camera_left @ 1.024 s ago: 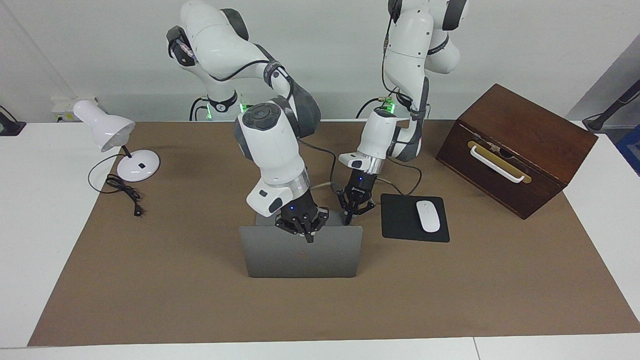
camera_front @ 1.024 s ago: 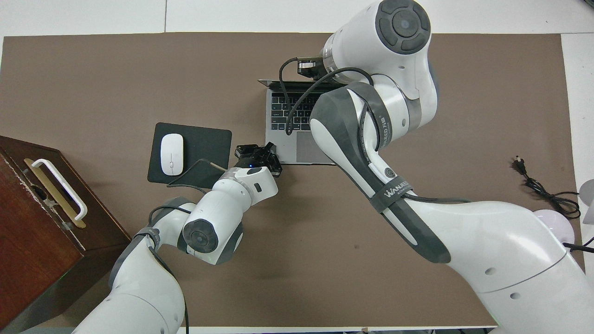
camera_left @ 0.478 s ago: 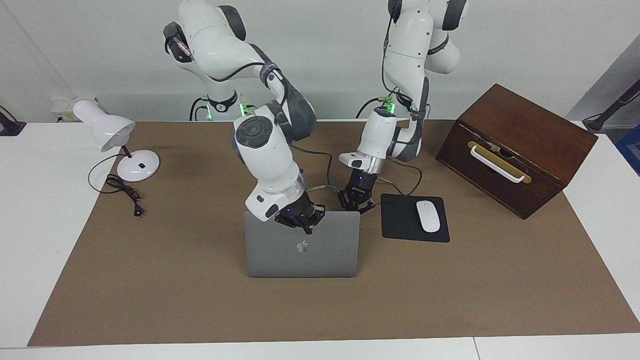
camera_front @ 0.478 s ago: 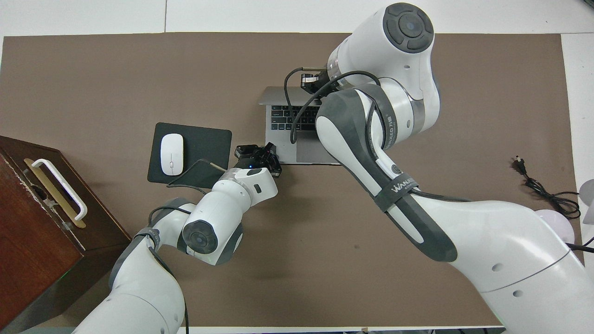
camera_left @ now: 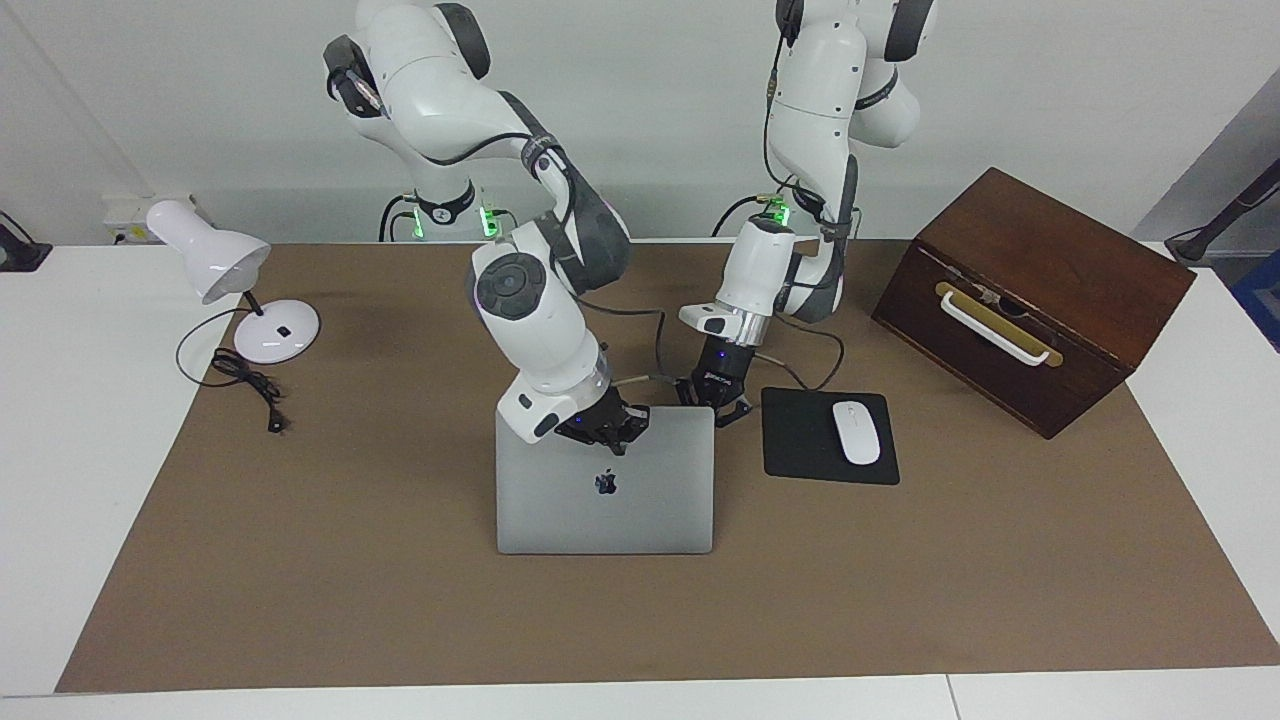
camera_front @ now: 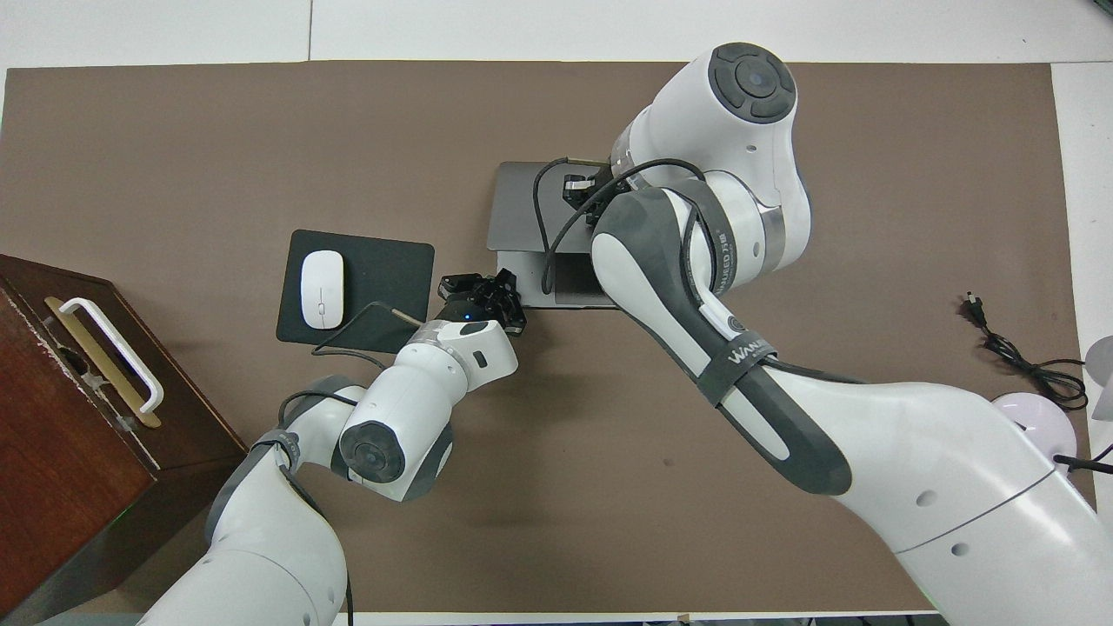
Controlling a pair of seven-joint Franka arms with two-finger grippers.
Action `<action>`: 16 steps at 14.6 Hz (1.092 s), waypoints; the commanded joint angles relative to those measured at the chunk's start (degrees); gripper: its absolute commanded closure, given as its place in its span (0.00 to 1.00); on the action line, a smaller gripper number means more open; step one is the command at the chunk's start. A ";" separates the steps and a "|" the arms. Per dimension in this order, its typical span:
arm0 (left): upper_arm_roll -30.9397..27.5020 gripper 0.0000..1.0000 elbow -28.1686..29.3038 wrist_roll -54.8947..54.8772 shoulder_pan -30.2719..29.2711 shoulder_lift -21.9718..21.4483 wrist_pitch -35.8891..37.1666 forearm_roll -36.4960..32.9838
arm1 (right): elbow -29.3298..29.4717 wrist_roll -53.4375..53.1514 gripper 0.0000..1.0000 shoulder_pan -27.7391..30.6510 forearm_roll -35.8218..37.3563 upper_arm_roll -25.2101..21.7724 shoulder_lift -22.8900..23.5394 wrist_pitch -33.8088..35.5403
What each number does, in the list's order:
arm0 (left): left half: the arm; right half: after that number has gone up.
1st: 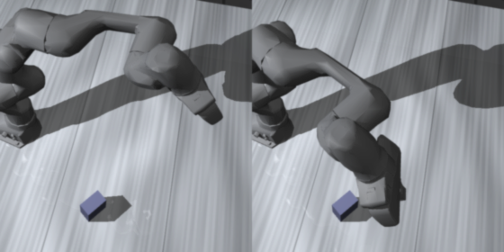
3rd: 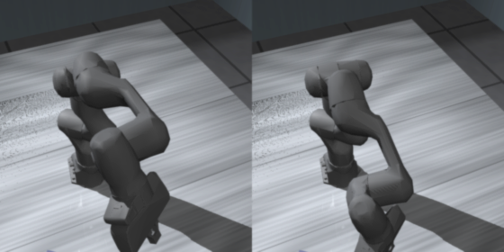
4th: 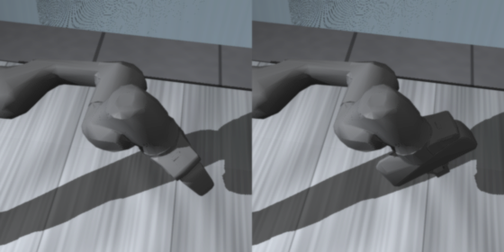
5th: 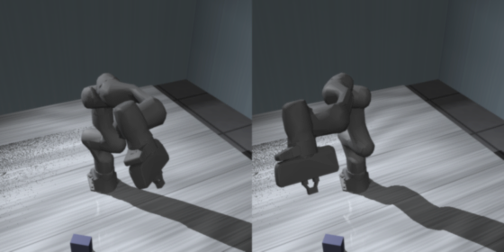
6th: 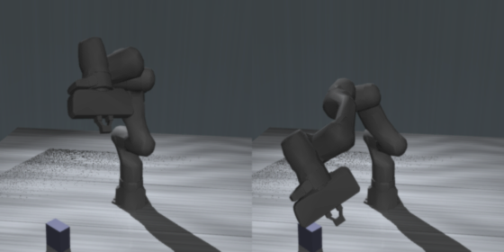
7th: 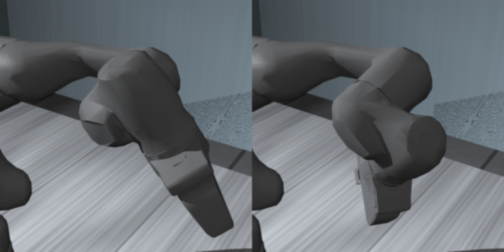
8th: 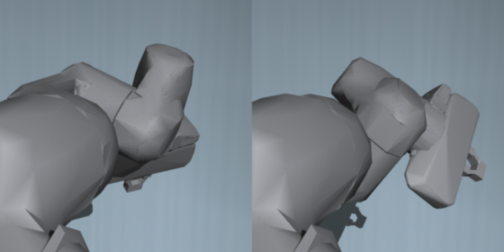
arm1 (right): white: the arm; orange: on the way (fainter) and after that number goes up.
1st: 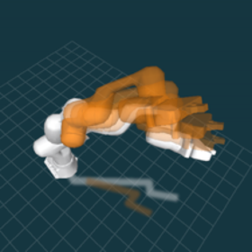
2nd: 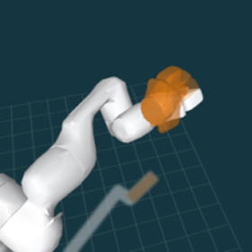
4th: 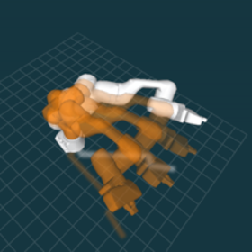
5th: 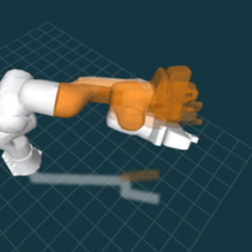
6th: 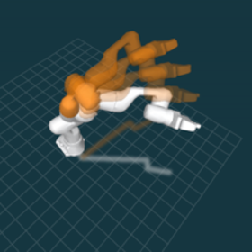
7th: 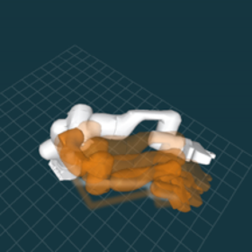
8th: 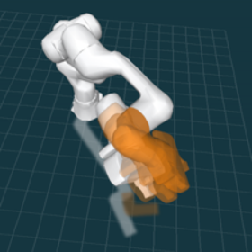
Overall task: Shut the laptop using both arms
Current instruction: 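Push the laptop lid down toward the keyboard with the right gripper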
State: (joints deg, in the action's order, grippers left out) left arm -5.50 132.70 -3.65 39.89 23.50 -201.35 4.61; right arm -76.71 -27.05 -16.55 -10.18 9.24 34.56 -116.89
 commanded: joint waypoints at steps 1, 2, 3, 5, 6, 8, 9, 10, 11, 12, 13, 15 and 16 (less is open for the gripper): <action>-0.91 1.00 3.45 -0.74 0.80 2.69 0.87 0.05 | -4.75 -0.73 1.00 0.81 -1.60 0.60 -2.21 -0.97; -0.91 1.00 3.45 -0.74 0.80 2.78 0.78 0.05 | -5.02 -0.81 1.00 0.81 -1.60 0.60 -2.21 -0.98; -0.91 1.00 3.36 -0.74 0.80 2.69 0.78 0.05 | -5.37 -0.99 1.00 0.81 -1.60 0.60 -2.12 -1.06; -0.91 1.00 3.45 -0.74 0.80 2.78 0.87 0.05 | -7.12 -1.17 1.00 0.81 -1.60 0.60 -2.30 -2.02; -0.91 1.00 3.53 -0.74 0.80 2.78 0.87 0.05 | -8.35 -0.99 1.00 0.81 -1.60 0.60 -2.47 -2.99; -0.91 1.00 3.53 -0.74 0.80 2.78 0.87 0.05 | -10.29 -0.99 1.00 0.73 -1.60 0.60 -2.91 -4.83; -0.91 1.00 3.53 -0.74 0.89 2.78 0.87 0.05 | -10.82 -0.99 1.00 0.73 -1.60 0.60 -3.00 -5.71; -0.91 1.00 3.62 -0.83 0.89 2.69 0.87 0.05 | -11.00 -0.99 1.00 0.73 -1.60 0.60 -3.00 -6.07; -0.91 1.00 3.62 -0.83 0.89 2.69 0.87 0.05 | -11.17 -0.99 1.00 0.73 -1.60 0.60 -2.92 -6.25; -0.91 1.00 3.62 -0.74 0.89 2.78 0.87 0.05 | -11.35 -0.99 1.00 0.73 -1.60 0.60 -2.92 -6.60; -0.91 1.00 3.71 -0.74 0.89 2.78 0.87 0.05 | -11.44 -0.99 1.00 0.73 -1.60 0.60 -2.92 -6.77; -0.91 1.00 3.71 -0.74 0.89 2.69 0.87 0.05 | -11.70 -0.99 1.00 0.73 -1.60 0.60 -2.92 -7.04; -0.91 1.00 3.71 -0.74 0.89 2.69 0.78 0.05 | -11.79 -0.99 1.00 0.73 -1.60 0.60 -2.92 -7.21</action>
State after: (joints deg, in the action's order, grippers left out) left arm -5.52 132.90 -3.68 39.91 23.51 -201.76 4.61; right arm -85.66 -27.63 -16.56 -10.24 9.28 33.38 -122.61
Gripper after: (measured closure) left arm 0.991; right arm 0.991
